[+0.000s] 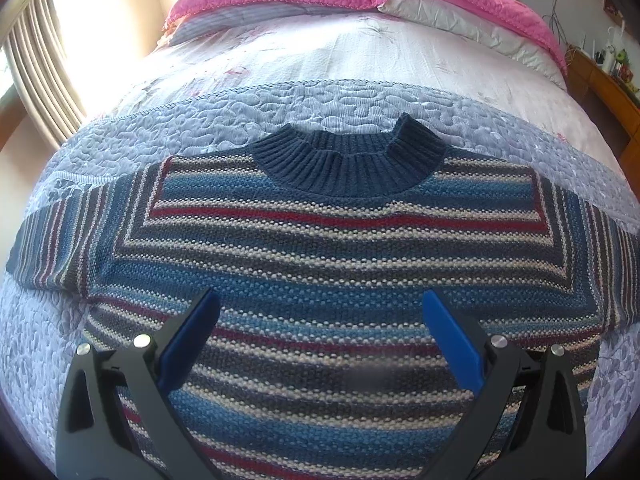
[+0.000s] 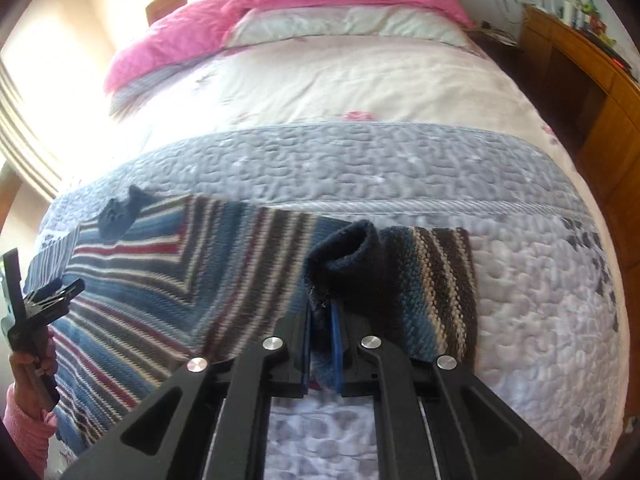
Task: Fold small clothes
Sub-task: 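Carry the held sleeve across the sweater body and open the right tool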
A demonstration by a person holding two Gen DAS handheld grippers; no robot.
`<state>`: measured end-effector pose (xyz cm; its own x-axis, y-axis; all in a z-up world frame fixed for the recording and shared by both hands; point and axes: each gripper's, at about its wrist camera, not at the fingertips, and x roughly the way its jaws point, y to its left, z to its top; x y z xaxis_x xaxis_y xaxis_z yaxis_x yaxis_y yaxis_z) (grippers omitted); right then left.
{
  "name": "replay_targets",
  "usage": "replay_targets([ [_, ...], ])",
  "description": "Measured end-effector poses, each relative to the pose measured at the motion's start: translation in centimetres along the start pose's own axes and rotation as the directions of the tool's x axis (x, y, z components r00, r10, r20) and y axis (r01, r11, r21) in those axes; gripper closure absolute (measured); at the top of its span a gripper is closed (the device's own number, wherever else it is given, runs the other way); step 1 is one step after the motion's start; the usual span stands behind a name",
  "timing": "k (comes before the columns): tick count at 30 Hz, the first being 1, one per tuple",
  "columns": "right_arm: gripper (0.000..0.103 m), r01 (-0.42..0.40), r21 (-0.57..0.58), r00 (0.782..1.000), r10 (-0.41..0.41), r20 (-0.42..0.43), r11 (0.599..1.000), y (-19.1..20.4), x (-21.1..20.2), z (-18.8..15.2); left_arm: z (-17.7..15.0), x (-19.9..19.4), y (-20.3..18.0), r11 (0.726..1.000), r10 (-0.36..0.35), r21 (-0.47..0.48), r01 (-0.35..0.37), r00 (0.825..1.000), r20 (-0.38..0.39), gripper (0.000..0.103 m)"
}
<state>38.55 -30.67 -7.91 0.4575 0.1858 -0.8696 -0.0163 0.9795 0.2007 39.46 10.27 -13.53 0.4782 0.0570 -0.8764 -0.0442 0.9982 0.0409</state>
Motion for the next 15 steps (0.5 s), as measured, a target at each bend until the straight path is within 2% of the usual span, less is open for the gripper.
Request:
replay_targets([
  [2,0.095,-0.048,-0.045,0.999,0.048,-0.006,0.998,3.5,1.1,0.5,0.0,0.2,0.5,0.999,-0.044,-0.008,0.044,0.999,-0.014,0.003],
  [5,0.095,-0.115,-0.099,0.993,0.113,-0.024,0.988,8.2,3.0,1.3,0.0,0.4,1.0,0.998,-0.063,0.002,0.063,0.998,-0.026,0.003],
  [9,0.094,-0.144,-0.143,0.988,0.133,-0.082,0.979,13.0,6.8,1.4,-0.2,0.7,1.7,0.997,-0.075,-0.003,0.075,0.996,-0.042,0.003],
  [12,0.085,-0.175,-0.127,0.978,0.157,-0.137,0.976,14.4,9.3,0.6,-0.3,0.9,2.1,0.997,-0.082,-0.012,0.082,0.995,-0.052,0.003],
  [14,0.082,-0.206,-0.115,0.972,0.189,-0.141,0.972,14.5,9.5,0.0,-0.3,0.9,2.2,0.996,-0.094,-0.011,0.093,0.994,-0.056,0.003],
  [15,0.066,-0.213,-0.115,0.971,0.197,-0.136,0.970,14.4,9.1,-0.3,-0.3,0.8,2.1,0.995,-0.099,-0.008,0.099,0.994,-0.055,0.003],
])
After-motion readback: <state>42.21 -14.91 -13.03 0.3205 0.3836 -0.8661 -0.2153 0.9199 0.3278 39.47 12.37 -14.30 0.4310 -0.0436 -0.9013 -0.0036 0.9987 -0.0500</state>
